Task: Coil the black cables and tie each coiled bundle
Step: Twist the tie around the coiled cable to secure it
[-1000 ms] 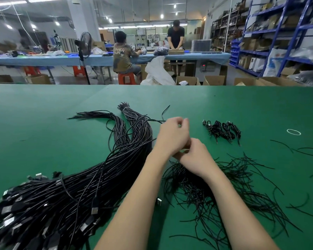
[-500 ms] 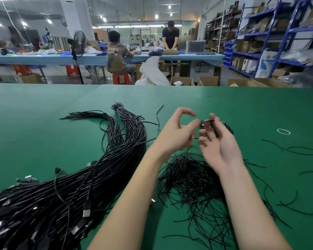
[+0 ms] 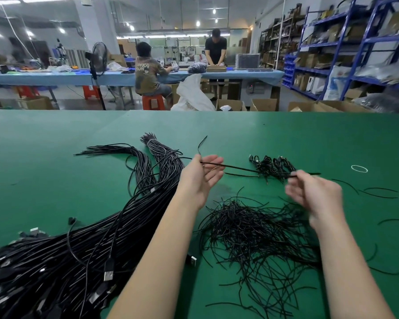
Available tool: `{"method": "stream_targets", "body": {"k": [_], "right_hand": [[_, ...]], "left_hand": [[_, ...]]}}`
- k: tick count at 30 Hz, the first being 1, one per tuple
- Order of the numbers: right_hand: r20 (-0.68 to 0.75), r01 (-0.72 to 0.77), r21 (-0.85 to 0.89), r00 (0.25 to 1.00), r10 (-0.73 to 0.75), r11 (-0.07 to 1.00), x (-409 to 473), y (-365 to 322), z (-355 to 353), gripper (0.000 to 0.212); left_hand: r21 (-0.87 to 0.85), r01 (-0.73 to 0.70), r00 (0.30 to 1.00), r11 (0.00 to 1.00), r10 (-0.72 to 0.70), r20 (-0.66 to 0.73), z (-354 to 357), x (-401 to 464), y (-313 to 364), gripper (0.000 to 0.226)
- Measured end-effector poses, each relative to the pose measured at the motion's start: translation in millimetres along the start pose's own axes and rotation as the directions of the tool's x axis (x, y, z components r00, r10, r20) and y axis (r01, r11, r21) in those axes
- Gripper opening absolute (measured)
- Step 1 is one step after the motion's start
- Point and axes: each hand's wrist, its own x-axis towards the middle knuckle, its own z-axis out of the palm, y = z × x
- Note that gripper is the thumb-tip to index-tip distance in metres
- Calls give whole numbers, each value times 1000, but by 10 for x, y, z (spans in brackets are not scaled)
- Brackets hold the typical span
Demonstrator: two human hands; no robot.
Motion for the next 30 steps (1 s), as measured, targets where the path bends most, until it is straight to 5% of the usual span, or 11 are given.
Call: {"method": "stream_targets", "body": {"k": [2, 3, 6, 8, 10, 14, 18, 21, 26, 30], "right_hand": [[-111, 101, -548, 975, -192, 830, -2, 102, -27, 39], [-133, 141, -671, 943, -305, 728, -9, 130, -17, 48], [15, 414, -678, 834, -551, 607, -34, 66, 98, 42], [320, 532, -455, 846, -426, 714, -69, -17, 236, 29], [604, 468, -236, 757, -249, 852, -145, -32, 356, 20], [703, 443, -126, 671, -235, 888, -107, -1, 315, 15], [820, 341, -166, 569, -63, 925, -109, -2, 178, 14], [804, 368, -265, 595, -7, 891, -128, 46, 194, 21], [744, 433, -508, 656, 126, 745, -153, 21, 219, 66], [711, 588, -665, 688, 147, 460, -54, -173, 229, 64]], "left_hand": [[174, -29, 999, 984, 21, 45, 34, -27, -41, 40], [303, -48, 995, 952, 19, 96, 61, -44, -63, 40], [565, -123, 963, 816, -39, 266, 183, -100, -151, 43], [635, -165, 945, 755, -64, 321, 255, -113, -227, 44], [653, -196, 936, 732, -59, 347, 286, -115, -280, 44], [361, -91, 960, 928, -15, 280, 244, -92, -251, 39], [129, -132, 944, 983, 84, 320, 229, -43, -222, 45], [51, -105, 906, 993, 74, 416, 279, -85, -230, 52], [-98, -54, 854, 994, 97, 510, 269, -145, -150, 61], [130, 8, 716, 991, -97, 692, 147, -239, 0, 66]]}}
